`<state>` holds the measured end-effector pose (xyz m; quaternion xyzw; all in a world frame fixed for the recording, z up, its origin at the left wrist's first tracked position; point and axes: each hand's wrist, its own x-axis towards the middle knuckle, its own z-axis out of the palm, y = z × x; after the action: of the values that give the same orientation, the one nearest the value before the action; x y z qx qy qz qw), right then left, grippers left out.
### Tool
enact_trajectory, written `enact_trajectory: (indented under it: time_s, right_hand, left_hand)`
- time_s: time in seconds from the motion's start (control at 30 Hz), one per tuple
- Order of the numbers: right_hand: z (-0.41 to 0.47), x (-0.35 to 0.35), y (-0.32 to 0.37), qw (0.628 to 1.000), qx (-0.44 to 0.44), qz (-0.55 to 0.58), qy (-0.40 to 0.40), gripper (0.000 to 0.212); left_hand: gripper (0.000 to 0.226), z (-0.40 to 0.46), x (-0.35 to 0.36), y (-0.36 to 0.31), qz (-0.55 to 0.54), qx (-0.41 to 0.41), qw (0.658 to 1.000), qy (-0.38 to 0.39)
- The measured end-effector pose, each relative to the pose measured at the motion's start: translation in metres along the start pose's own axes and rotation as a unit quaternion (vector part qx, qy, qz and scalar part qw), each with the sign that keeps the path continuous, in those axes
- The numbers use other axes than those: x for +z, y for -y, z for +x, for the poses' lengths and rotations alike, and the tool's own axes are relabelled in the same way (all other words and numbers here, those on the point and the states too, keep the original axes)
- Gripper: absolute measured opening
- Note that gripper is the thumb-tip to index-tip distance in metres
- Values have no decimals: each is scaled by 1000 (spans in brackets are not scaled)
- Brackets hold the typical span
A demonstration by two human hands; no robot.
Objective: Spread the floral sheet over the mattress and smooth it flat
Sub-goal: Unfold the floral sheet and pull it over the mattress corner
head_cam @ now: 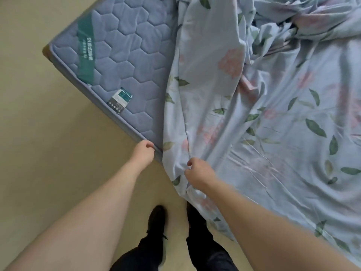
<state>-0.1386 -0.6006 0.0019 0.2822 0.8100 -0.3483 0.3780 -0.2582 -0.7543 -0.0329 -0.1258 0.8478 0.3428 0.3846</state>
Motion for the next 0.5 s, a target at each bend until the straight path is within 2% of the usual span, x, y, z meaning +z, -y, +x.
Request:
enact_trajectory:
  time_s: [0.07, 0.13, 0.23, 0.3, 0.37, 0.5]
  right_hand:
    - [13, 12, 13, 1000, -3, -21, -11, 34]
    - [29, 23, 22, 998, 9, -60, -30, 35]
    - [45, 34, 29, 988, 47, -137, -49, 51]
    - [54, 36, 37, 981, 38, -181, -54, 40]
    - [59, 33, 45, 977, 30, -206, -38, 26]
    - [57, 34, 84, 979, 21, -192, 57, 31]
  left_hand:
    - [19, 27, 1, -22, -43, 4, 999, 9]
    - [35, 52, 9, -41, -51, 14, 998, 32]
    - [35, 66, 26, -65, -28, 37, 995, 94]
    - [38, 70, 25, -72, 4, 46, 993, 113]
    - [32, 75, 17, -71, 51, 59, 991, 110]
    - [27, 75, -38, -43, 101, 42, 991, 82]
